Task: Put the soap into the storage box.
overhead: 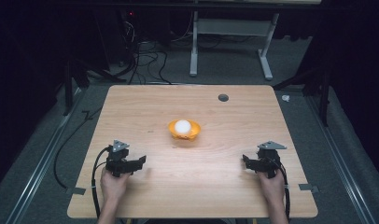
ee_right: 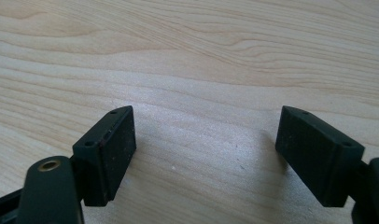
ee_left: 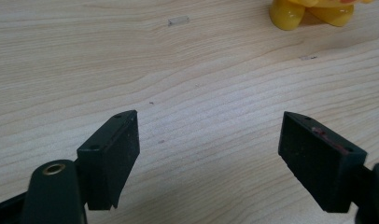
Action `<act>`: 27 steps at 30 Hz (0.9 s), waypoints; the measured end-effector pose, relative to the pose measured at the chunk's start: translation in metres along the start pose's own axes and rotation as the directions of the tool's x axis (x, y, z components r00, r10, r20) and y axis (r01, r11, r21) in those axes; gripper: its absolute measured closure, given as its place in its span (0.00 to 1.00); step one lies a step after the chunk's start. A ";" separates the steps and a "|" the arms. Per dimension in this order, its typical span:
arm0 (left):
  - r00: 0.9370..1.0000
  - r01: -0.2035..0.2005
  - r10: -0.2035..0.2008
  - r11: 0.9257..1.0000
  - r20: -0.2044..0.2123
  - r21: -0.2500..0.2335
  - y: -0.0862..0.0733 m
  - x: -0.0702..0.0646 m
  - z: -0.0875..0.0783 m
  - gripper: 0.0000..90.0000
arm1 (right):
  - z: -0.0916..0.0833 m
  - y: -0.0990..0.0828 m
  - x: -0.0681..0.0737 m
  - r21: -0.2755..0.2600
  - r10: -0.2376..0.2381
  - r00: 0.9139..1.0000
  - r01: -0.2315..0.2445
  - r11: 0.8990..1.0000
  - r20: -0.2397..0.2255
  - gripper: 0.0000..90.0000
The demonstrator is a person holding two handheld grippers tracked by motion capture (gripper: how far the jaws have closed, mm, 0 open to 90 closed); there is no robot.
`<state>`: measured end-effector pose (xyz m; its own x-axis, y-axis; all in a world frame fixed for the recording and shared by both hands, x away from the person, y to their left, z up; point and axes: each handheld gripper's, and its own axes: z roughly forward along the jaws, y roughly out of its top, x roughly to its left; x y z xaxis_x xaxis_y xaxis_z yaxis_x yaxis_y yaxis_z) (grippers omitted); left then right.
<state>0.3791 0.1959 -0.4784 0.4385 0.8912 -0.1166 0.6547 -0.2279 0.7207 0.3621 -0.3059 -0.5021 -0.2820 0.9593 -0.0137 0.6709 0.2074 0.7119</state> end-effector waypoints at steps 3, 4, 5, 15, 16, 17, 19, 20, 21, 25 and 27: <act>1.000 0.001 -0.001 1.000 0.001 -0.001 -0.002 -0.001 0.001 0.24 | 0.000 0.000 0.000 0.000 0.000 1.000 0.000 1.000 0.000 0.23; 1.000 0.001 -0.001 1.000 0.002 0.000 -0.003 -0.002 0.002 0.24 | 0.000 0.000 0.000 0.000 0.000 1.000 0.000 1.000 0.000 0.23; 1.000 0.000 0.000 1.000 0.002 0.000 -0.004 -0.002 0.003 0.24 | 0.000 0.000 0.000 0.000 0.000 1.000 0.000 1.000 0.000 0.23; 0.999 -0.029 0.029 1.000 -0.020 0.005 -0.009 -0.007 0.009 0.23 | 0.000 0.000 0.000 0.000 0.000 1.000 0.000 1.000 0.000 0.23; 0.999 -0.032 0.032 0.999 -0.020 0.002 -0.009 -0.007 0.009 0.23 | 0.000 0.000 0.000 0.000 0.000 1.000 0.000 1.000 0.000 0.23; 0.999 -0.033 0.033 0.999 -0.016 0.004 -0.010 -0.008 0.010 0.23 | 0.000 0.000 0.000 0.000 0.000 1.000 0.000 1.000 0.000 0.23; 0.999 -0.042 0.042 0.999 -0.023 0.011 -0.010 -0.009 0.011 0.23 | 0.000 0.000 0.000 0.000 0.000 1.000 0.000 1.000 0.000 0.23; 0.999 -0.044 0.044 0.999 -0.023 0.007 -0.010 -0.010 0.013 0.23 | 0.000 0.000 0.000 0.000 0.000 1.000 0.000 1.000 0.000 0.23; 0.999 -0.044 0.044 0.999 -0.023 0.007 -0.010 -0.010 0.013 0.23 | 0.000 0.000 0.000 0.000 0.000 1.000 0.000 1.000 0.000 0.23; 0.998 -0.060 0.061 0.998 -0.030 0.011 -0.011 -0.013 0.015 0.22 | 0.000 0.000 0.000 0.000 0.000 1.000 0.000 1.000 0.000 0.23; 0.997 -0.067 0.067 0.998 -0.031 0.012 -0.011 -0.014 0.017 0.22 | 0.000 0.000 0.000 0.000 0.000 1.000 0.000 1.000 0.000 0.23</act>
<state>0.3758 0.1791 -0.4961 0.4624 0.8855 -0.0467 0.6316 -0.2919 0.7183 0.3619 -0.3059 -0.5021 -0.2816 0.9594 -0.0139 0.6709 0.2072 0.7120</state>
